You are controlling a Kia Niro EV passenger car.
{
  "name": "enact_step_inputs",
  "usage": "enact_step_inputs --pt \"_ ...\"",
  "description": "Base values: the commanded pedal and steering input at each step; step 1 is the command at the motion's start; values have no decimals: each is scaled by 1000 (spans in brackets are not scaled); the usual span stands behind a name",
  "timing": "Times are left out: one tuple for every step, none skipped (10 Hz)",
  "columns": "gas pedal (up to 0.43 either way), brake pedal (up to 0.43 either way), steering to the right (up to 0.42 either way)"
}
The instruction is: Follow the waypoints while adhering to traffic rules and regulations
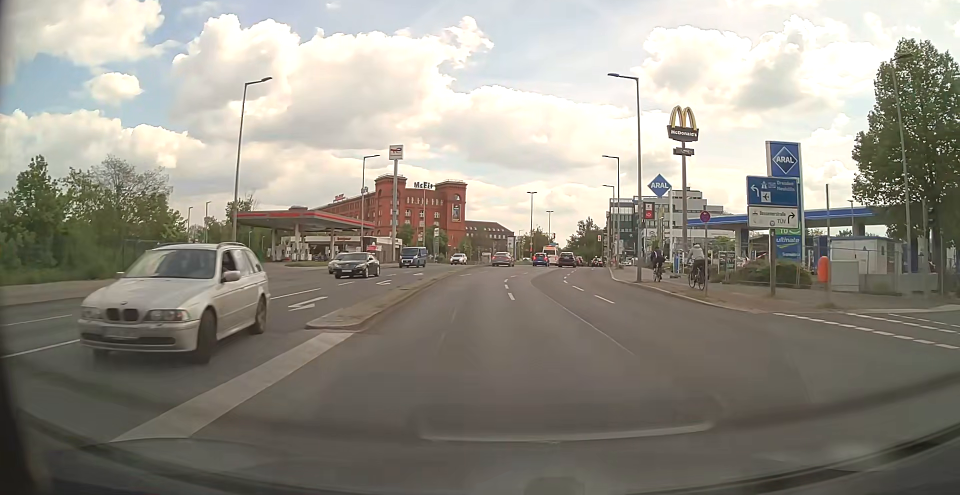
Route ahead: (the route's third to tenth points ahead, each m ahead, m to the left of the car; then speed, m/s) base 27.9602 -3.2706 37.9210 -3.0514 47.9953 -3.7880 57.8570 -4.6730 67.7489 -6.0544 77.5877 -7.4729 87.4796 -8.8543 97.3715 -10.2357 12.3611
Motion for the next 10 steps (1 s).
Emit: enact_step_inputs --pt "378 18 17" --pt "358 18 17" --pt "350 18 17" --pt "331 18 17" --pt "268 18 17" --pt "209 18 17" --pt "197 18 16" --pt "189 18 16" --pt "189 18 17" --pt "189 18 19"
